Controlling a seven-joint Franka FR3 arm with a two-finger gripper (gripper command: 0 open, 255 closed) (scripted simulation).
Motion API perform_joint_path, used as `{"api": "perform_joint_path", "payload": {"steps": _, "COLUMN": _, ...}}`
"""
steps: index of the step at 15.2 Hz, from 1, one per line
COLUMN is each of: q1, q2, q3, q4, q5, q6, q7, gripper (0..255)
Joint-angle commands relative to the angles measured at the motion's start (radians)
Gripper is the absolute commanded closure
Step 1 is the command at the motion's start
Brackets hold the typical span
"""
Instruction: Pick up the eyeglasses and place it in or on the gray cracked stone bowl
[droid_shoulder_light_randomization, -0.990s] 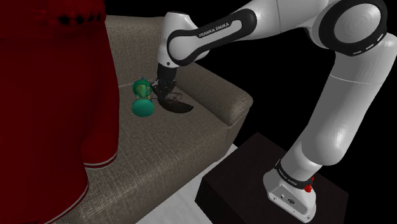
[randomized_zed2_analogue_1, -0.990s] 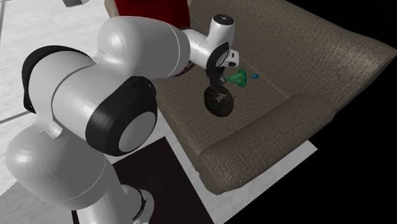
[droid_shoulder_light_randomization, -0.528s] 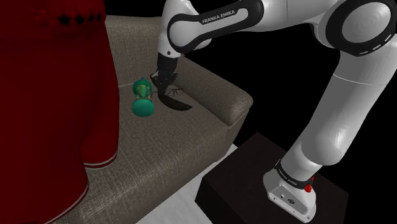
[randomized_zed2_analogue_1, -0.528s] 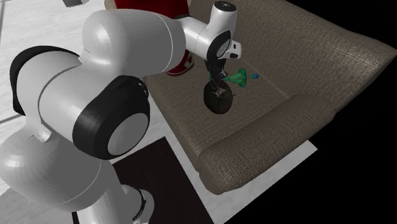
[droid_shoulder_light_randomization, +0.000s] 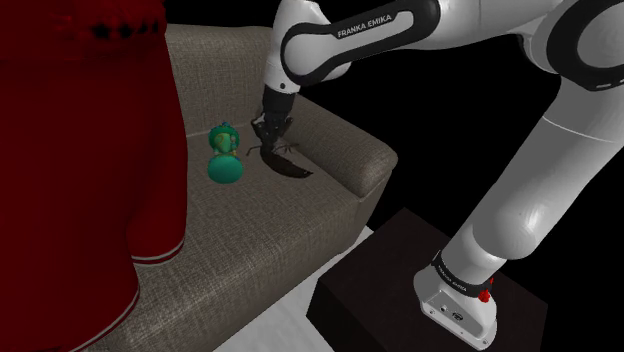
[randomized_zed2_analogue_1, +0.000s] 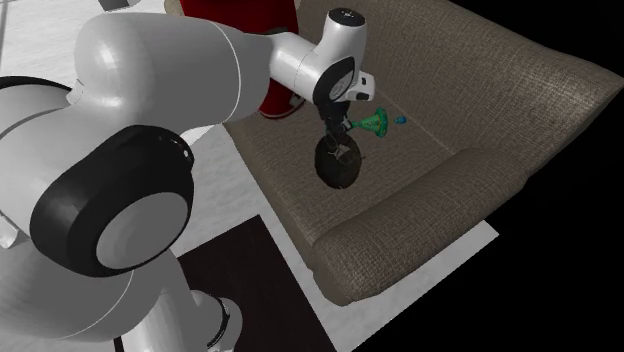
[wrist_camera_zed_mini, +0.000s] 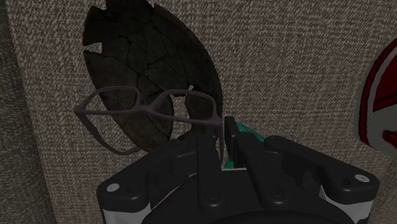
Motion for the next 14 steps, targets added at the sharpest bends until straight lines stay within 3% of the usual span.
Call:
{"api": "perform_joint_path", "payload": {"steps": 1, "q1": -0.001, "q2": 0.002, "q3": -0.001, "q4": -0.023, "q5": 0.001, "q6": 0.025, "q7": -0.004, "gripper": 255}}
{"api": "perform_joint_path", "payload": {"steps": 5, "q1": 0.003, "q2": 0.011, "q3": 0.004, "q4": -0.032, "q5": -0.001, "q6": 0.051, "q7": -0.002, "gripper": 255}}
{"api": "perform_joint_path", "payload": {"steps": 6, "q1": 0.003, "q2": 0.011, "q3": 0.004, "q4": -0.032, "q5": -0.001, "q6": 0.051, "q7": -0.002, "gripper": 0}}
{"api": "perform_joint_path", "payload": {"steps": 14, "q1": -0.124, "q2": -0.032, "q3": -0.106, "q4": -0.131, "q5": 0.241, "q6": 0.088, "q7": -0.271, "gripper": 0}}
